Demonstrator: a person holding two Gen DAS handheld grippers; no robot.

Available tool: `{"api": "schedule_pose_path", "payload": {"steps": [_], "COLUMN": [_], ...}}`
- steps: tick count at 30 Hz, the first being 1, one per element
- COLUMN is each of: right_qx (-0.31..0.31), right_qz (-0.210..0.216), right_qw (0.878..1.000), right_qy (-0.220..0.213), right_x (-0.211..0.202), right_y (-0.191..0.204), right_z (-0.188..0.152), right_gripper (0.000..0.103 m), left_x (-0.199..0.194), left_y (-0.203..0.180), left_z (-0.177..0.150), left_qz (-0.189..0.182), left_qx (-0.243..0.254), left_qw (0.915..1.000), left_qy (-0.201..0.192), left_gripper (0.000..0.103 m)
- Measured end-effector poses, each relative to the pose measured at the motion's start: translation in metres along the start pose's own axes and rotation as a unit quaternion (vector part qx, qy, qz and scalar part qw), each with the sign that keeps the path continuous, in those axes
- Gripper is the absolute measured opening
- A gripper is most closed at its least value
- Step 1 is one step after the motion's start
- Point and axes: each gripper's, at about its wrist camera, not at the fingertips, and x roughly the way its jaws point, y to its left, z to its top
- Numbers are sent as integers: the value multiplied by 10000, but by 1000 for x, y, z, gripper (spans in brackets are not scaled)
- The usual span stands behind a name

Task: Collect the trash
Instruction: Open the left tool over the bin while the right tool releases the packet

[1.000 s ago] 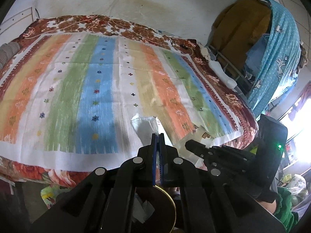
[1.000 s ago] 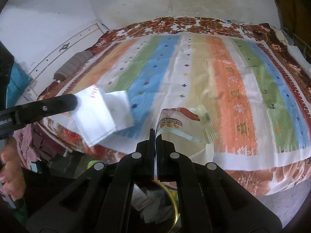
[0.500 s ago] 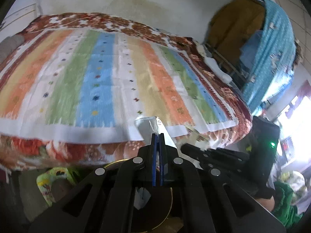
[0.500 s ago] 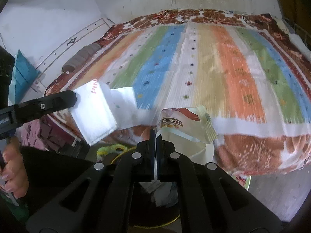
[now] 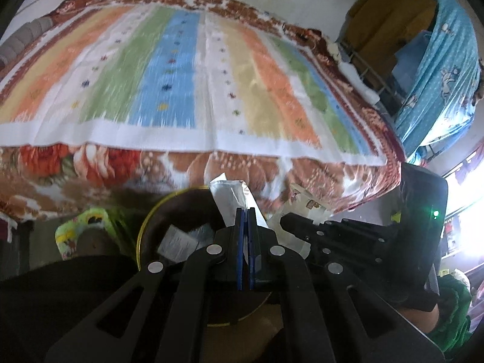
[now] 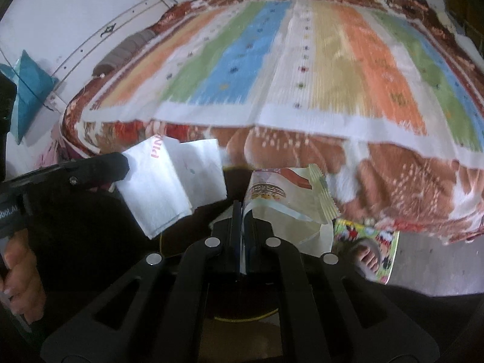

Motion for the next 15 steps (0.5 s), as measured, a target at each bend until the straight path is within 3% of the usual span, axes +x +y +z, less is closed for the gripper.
{"api": "schedule_pose_path", "payload": {"steps": [1, 3, 5, 9, 10, 15], "right_qx": [9, 25, 85, 143, 152, 86], "right_qz": [-15, -54, -51, 14, 24, 2], "right_qw": [10000, 10000, 9999, 9999, 9999, 9993], "right_qy": [15, 24, 17, -40, -61, -362], "right_x": [1, 1, 1, -6, -8, -34], "right_y": [0, -1, -3, -6, -7, -9], "right_z": [-1, -1, -2, -6, -7, -25], "right_gripper": [5, 13, 22, 38, 42, 61], "left_x": [3, 10, 12, 4, 1, -20], "left_y": [2, 9, 12, 13, 12, 12], "left_z": [-2, -5, -6, -6, -8, -19], "left_qz": [7, -13, -92, -292, -314, -12], "left_qx": [-55, -208, -318, -307, -267, 58], "left_qw": [10000, 9995, 9990, 9988, 9990, 9999], "left_qy": [82, 252, 314, 228, 186, -160], "left_gripper": [2, 14, 20, 41, 42, 69]}}
